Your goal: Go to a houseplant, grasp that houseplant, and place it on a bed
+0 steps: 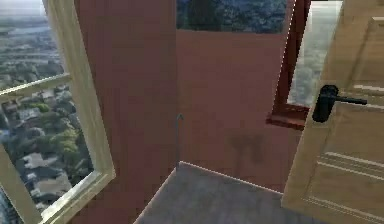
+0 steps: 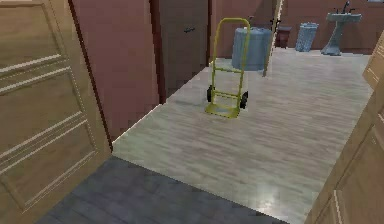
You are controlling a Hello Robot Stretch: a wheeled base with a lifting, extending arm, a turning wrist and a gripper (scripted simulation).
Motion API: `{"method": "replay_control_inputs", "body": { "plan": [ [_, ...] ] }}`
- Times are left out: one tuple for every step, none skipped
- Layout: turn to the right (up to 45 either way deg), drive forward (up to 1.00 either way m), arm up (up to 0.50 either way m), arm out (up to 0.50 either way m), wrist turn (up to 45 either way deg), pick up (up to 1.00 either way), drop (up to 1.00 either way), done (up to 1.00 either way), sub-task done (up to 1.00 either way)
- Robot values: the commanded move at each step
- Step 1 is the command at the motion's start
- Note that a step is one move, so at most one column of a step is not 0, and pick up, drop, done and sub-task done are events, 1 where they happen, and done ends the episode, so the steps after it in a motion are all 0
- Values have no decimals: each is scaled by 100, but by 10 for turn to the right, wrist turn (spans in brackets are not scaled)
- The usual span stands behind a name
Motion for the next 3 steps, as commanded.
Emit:
{"method": "replay_control_inputs", "body": {
  "plan": [
    [0, 35, 0, 0, 0, 0, 0, 0, 0],
    [450, 0, 0, 0, 0, 0, 0, 0, 0],
    [450, 0, 0, 0, 0, 0, 0, 0, 0]
  ]
}}
